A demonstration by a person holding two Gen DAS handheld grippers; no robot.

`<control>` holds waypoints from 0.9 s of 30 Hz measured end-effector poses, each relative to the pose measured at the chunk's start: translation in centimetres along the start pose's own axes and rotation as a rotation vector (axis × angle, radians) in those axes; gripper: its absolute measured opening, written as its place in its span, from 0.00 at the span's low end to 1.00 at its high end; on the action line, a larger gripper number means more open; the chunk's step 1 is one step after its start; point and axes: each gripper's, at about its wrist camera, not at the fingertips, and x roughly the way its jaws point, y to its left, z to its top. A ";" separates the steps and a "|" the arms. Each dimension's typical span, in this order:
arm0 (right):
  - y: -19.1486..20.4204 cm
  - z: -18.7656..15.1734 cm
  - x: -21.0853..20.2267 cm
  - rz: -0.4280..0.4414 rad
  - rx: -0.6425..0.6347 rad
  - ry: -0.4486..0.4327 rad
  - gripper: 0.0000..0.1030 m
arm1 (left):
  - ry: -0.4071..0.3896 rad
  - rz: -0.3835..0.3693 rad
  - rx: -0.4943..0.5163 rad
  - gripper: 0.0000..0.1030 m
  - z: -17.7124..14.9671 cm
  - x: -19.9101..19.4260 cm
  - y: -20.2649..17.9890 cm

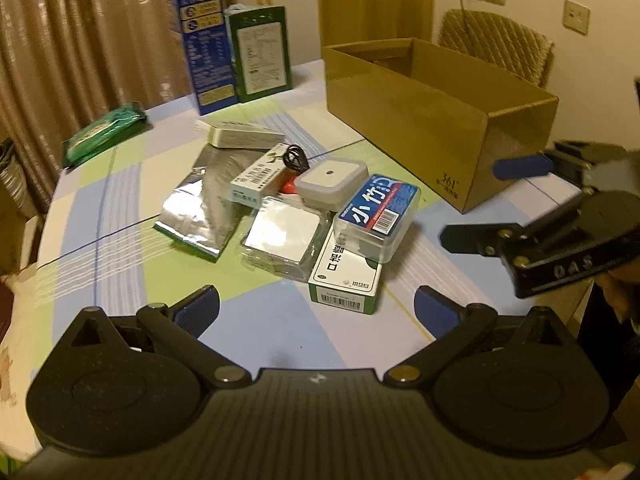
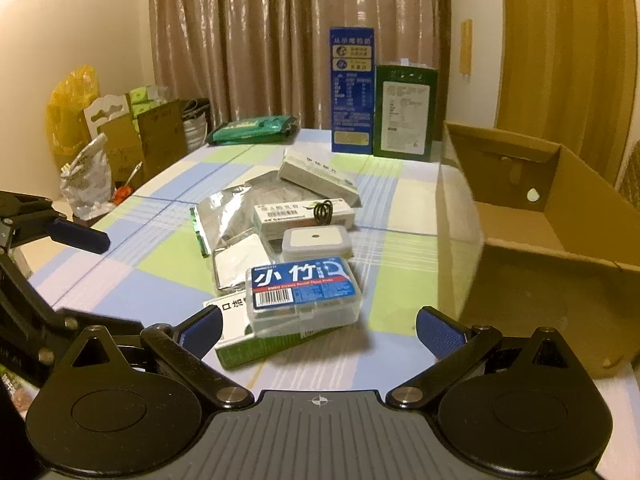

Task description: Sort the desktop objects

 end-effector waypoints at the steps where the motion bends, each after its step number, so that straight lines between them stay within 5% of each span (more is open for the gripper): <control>1: 0.0 0.1 0.5 0.002 -0.004 0.004 0.98 | -0.002 -0.011 0.007 0.99 0.0 0.3 0.1; 6: 0.3 0.6 2.7 0.019 -0.031 0.031 0.89 | -0.002 -0.050 0.039 0.99 -0.3 2.5 0.7; 27: -0.3 1.1 7.6 0.001 -0.017 0.075 0.81 | -0.005 -0.144 0.005 0.85 -1.1 8.1 1.3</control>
